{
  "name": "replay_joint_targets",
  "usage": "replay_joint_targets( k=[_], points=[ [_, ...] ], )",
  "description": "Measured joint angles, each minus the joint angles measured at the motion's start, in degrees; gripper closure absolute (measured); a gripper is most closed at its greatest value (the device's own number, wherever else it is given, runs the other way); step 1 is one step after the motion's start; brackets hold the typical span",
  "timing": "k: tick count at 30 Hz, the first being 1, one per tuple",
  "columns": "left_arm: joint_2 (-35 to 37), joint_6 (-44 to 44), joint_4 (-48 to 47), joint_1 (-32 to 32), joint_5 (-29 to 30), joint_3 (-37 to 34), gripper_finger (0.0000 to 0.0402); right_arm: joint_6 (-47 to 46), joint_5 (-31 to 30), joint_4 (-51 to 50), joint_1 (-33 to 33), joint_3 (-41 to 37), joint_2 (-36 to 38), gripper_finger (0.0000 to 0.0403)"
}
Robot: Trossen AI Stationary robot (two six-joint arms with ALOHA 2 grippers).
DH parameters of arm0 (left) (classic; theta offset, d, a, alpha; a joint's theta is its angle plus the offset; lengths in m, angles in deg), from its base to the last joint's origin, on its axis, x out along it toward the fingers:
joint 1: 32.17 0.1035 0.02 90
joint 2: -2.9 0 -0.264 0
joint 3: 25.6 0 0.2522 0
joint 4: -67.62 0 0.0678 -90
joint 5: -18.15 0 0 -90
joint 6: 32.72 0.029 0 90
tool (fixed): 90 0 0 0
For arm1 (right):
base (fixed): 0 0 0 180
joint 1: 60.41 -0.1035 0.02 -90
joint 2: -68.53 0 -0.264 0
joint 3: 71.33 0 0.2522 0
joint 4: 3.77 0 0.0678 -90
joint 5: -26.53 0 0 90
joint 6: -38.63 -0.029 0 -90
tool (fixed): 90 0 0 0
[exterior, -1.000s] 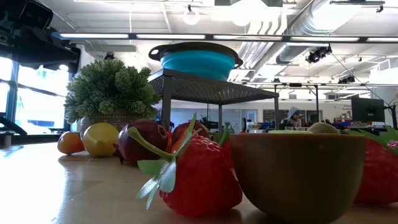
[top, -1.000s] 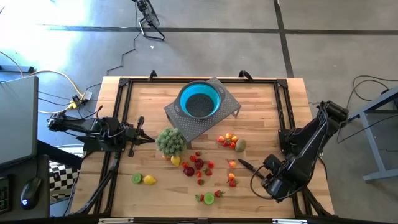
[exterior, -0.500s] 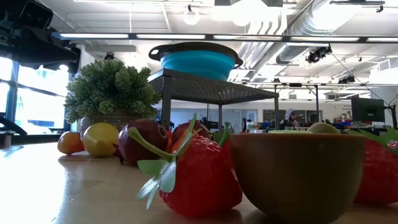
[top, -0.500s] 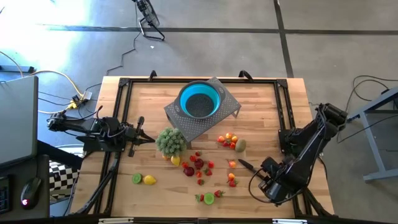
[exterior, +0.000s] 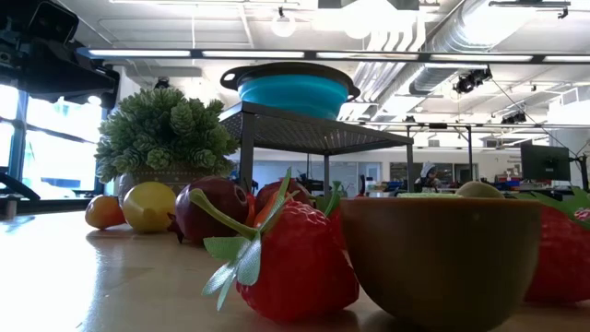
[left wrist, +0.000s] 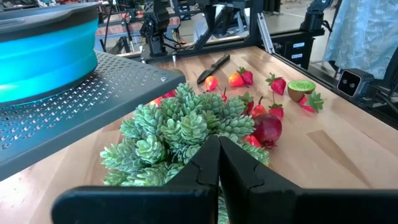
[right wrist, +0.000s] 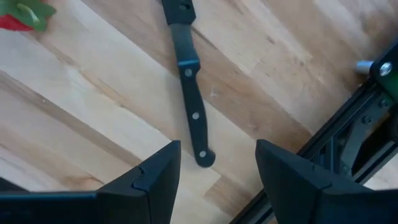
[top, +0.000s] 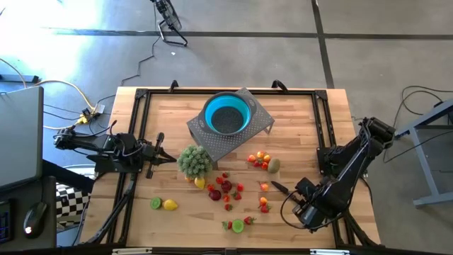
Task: Pick & Place Fruit
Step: Put the black kitchen knife on the shelf to the right of the blue strainer bowl
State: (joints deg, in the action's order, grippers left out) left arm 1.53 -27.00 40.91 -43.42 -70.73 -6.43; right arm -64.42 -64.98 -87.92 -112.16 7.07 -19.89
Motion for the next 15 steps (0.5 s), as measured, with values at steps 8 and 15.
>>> replay_joint_targets(
  k=[8, 15],
  points=[
    [0.01, 0.0, -0.02, 0.01, 0.0, 0.0, 0.0401, -0.5, 0.33, 2.29, -0.92, 0.0, -0.92, 0.0202],
    [0.02, 0.0, -0.02, -0.01, -0.01, 0.0, 0.0401, 1.04, 3.23, 2.57, -0.92, 0.0, -4.81, 0.0202]
  ],
)
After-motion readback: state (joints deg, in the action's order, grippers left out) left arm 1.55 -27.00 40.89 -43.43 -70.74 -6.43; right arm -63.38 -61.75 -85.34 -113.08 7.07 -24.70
